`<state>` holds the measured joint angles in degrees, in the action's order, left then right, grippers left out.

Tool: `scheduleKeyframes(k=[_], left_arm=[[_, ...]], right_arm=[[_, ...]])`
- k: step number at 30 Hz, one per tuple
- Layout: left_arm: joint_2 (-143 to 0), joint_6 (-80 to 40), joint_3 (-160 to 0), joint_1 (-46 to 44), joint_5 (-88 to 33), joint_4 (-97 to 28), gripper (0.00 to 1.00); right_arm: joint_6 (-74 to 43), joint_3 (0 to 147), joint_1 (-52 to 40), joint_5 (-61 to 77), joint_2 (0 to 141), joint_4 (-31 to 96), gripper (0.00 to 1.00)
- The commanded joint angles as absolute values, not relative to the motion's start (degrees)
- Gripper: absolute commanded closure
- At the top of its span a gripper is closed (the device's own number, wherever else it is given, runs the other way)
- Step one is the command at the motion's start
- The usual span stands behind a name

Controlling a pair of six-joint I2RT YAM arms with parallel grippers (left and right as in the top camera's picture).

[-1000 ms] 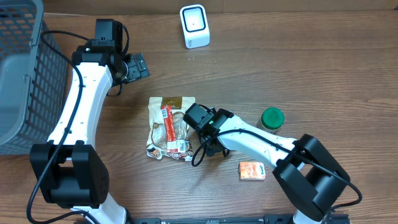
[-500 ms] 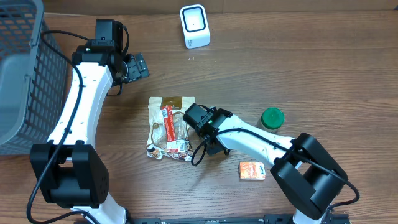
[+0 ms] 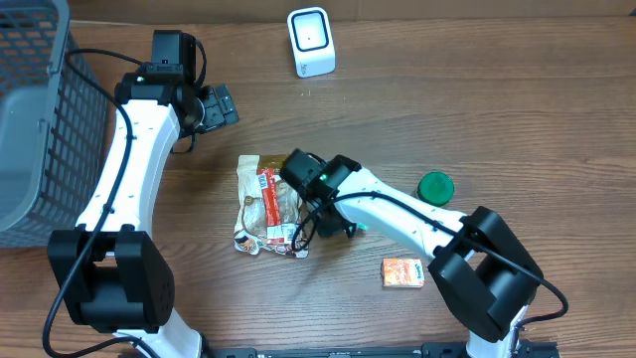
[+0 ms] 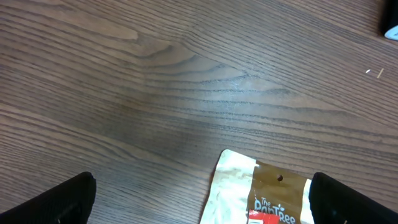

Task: Scan the item barcode
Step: 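Carry the wipes pack with the right gripper over the snack bag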

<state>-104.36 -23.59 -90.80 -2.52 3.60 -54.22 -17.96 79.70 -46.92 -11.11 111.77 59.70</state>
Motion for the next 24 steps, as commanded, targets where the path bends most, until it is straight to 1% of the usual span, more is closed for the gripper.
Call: scheduleKeyframes(k=[1,4,7,12,14,15,16,19,22,24], left_arm=[[-103.39,-24.01,-92.07,-2.70,3.14,-54.11,0.00],[-103.39,-24.01,-92.07,-2.70,3.14,-54.11,0.01],[-103.39,-24.01,-92.07,-2.70,3.14,-54.11,0.00],[-103.39,-24.01,-92.07,-2.70,3.14,-54.11,0.00],[-103.39,-23.99,-92.07,-2.70,3.14,-54.11,0.00],[-103.39,-24.01,-92.07,-2.70,3.14,-54.11,0.00],[-103.39,-24.01,-92.07,-2.70,3.14,-54.11,0.00],[-103.39,-23.99,-92.07,-2.70,3.14,-54.11,0.00],[-103.39,-24.01,-92.07,-2.70,3.14,-54.11,0.00],[-103.39,-24.01,-92.07,-2.70,3.14,-54.11,0.00]], right_arm=[[-16.08,81.17,-47.13,-10.92,111.24,57.06,0.90],[-13.10,80.73,-47.13,-10.96,111.31,54.24,0.90],[-12.97,80.55,-47.13,-11.57,111.35,52.25,0.90],[-12.97,80.07,-47.13,-12.01,111.35,51.24,0.83],[-12.97,79.59,-47.13,-12.01,111.37,50.94,0.55],[-12.97,79.33,-47.13,-12.01,111.37,50.63,0.46],[-12.97,79.13,-47.13,-11.99,111.37,50.50,0.40],[-12.99,79.07,-47.13,-11.97,111.39,50.54,0.34],[-12.99,79.07,-47.13,-10.55,111.39,50.54,0.34],[-13.02,79.07,-47.22,-8.58,111.39,50.33,0.37]])
